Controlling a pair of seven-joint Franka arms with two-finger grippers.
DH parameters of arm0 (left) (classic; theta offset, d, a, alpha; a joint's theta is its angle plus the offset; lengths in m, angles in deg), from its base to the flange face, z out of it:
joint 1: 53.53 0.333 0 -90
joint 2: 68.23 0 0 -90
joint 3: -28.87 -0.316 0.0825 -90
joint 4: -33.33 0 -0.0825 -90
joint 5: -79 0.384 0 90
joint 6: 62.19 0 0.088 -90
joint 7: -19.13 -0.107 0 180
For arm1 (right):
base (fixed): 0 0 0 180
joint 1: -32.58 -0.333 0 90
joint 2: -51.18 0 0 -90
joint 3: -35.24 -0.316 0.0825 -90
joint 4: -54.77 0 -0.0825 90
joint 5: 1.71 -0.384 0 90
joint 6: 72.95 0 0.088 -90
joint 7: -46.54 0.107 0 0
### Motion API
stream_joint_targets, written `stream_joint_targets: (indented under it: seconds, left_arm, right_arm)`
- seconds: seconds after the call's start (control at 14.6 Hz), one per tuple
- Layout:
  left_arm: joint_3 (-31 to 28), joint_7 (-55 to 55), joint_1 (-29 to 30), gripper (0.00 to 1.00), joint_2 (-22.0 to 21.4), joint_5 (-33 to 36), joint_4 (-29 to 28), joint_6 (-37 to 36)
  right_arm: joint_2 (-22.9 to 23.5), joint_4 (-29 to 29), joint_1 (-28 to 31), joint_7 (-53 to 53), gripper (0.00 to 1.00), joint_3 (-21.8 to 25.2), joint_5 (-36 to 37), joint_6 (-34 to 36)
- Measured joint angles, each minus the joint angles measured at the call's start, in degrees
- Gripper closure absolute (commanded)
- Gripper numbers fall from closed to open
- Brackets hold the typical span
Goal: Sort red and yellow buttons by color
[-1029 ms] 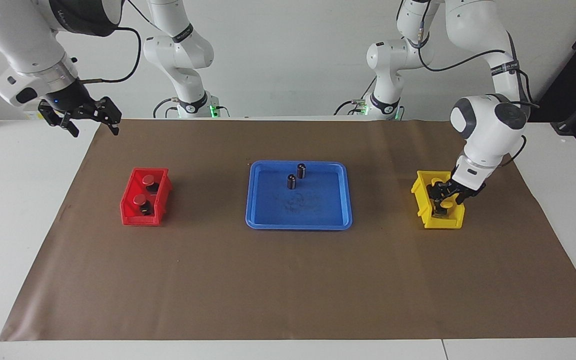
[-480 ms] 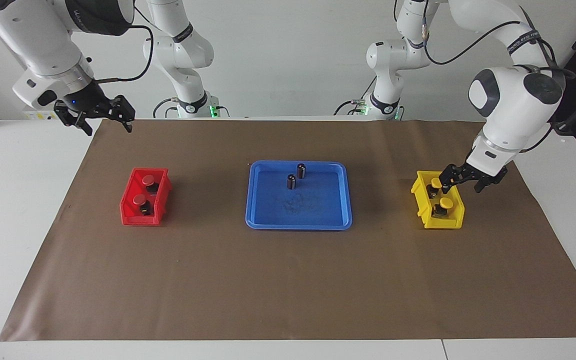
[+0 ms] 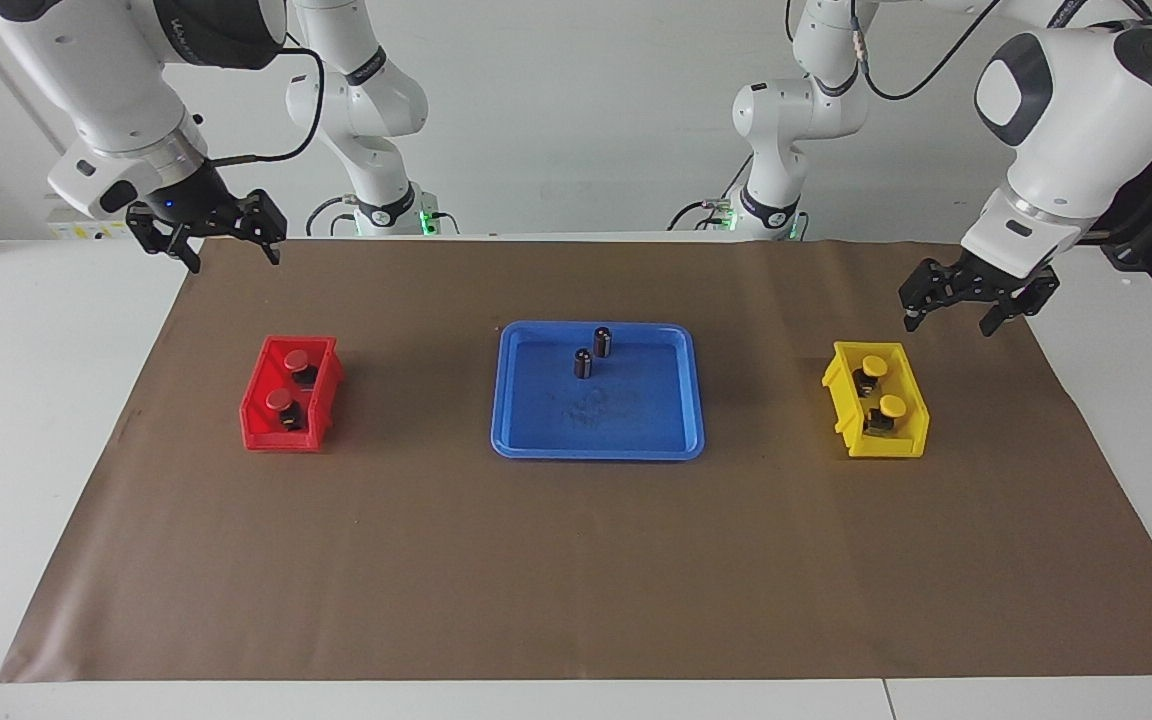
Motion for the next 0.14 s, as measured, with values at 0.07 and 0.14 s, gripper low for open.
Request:
stream_joint_targets:
  seconds: [0.07, 0.14]
  left_arm:
    - [0.04, -0.12, -0.04, 0.00, -0.16, -0.02, 0.38, -0.34]
    - [0.10, -0.15, -0.07, 0.00, -0.34, -0.03, 0.49, -0.90]
  right_arm:
    - [0.00, 0.00, 0.00, 0.00, 0.00, 0.00, 0.00, 0.00]
    - [0.00, 0.01, 0.00, 0.00, 0.00, 0.01, 0.00, 0.00]
